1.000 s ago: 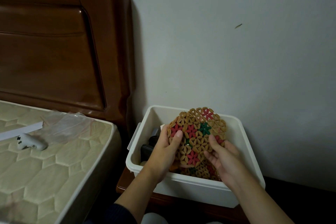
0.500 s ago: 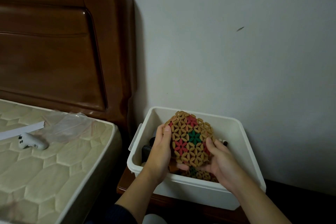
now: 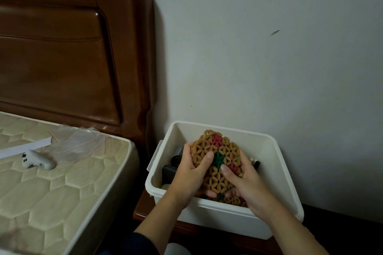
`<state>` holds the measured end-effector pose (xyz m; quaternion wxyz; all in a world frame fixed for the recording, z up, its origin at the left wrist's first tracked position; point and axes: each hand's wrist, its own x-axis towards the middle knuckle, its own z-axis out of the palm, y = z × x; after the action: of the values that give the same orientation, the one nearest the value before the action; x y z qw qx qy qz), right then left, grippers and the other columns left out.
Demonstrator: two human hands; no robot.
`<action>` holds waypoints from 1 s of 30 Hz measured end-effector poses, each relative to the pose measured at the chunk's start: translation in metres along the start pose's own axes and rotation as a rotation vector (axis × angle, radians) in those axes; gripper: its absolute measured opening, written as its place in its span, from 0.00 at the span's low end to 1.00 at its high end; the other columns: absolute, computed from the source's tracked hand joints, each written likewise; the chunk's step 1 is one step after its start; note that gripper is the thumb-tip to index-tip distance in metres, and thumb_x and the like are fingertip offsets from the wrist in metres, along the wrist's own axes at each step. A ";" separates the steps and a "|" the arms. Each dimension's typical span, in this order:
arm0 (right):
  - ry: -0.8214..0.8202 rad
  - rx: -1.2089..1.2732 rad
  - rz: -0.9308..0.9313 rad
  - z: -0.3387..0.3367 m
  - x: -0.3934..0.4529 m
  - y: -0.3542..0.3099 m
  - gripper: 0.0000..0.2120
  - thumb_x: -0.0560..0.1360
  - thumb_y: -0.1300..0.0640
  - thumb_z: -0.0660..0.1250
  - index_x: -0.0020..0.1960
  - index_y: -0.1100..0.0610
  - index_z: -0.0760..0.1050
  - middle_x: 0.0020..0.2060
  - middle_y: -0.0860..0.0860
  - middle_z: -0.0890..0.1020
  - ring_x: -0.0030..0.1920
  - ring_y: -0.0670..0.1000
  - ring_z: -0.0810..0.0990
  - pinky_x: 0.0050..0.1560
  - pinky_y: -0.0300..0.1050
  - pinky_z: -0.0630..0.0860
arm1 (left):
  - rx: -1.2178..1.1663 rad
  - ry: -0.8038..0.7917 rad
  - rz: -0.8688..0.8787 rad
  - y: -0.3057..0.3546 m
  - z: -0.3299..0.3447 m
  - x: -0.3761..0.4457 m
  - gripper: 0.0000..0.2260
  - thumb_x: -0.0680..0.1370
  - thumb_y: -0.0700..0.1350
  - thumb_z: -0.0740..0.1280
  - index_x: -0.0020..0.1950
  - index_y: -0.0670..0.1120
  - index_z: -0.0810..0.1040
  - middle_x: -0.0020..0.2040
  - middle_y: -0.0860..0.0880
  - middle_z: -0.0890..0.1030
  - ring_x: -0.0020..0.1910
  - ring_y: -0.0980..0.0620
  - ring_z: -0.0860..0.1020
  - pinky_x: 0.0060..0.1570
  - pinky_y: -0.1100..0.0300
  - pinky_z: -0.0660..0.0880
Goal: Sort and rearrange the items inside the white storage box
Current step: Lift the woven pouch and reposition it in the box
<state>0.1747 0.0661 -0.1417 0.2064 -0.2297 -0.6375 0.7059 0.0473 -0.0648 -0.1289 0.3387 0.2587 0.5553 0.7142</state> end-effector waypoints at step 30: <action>0.281 0.017 0.035 -0.008 0.008 0.014 0.24 0.68 0.41 0.81 0.57 0.55 0.83 0.49 0.52 0.89 0.49 0.54 0.89 0.39 0.51 0.86 | 0.108 0.063 0.153 -0.002 0.001 -0.003 0.20 0.79 0.53 0.75 0.67 0.59 0.72 0.61 0.54 0.84 0.61 0.53 0.83 0.55 0.49 0.84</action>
<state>0.1729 0.0762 -0.1569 0.2832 -0.3356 -0.5923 0.6756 0.0508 -0.0661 -0.1301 0.2511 0.2953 0.5821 0.7147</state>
